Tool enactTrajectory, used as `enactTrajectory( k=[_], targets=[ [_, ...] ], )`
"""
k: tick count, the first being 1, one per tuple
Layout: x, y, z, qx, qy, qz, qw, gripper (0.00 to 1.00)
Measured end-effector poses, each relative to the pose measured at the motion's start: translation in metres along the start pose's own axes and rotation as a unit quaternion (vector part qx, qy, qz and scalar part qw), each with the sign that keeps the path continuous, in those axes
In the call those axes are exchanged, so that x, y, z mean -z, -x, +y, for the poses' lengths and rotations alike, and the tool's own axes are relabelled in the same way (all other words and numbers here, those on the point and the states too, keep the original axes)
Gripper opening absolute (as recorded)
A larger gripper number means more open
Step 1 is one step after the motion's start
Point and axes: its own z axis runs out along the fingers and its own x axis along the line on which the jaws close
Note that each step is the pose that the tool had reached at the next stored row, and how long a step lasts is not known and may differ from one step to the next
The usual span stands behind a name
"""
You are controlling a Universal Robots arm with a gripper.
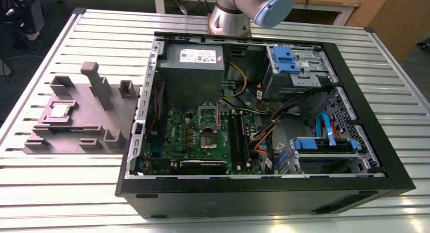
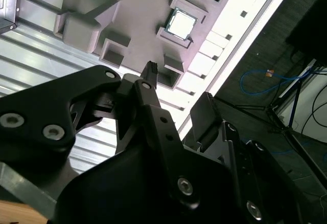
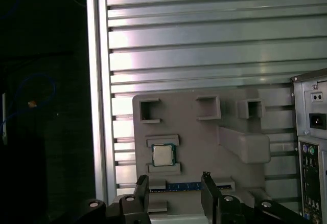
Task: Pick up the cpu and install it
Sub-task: 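Pick up the cpu and move it towards the insertion slot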
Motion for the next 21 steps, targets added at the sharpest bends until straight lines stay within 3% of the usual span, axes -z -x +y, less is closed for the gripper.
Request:
enactTrajectory(
  k=[12, 14, 15, 21],
  targets=[
    [0.0, -0.0007, 0.0, 0.0, 0.0, 0.0, 1.0, 0.53],
    [0.0, -0.0007, -0.0001, 0.0, 0.0, 0.0, 1.0, 0.54],
    [0.0, -0.0007, 0.0, 0.0, 0.0, 0.0, 1.0, 0.6],
    [0.0, -0.0009, 0.0001, 0.0, 0.0, 0.0, 1.0, 0.6]
  ],
)
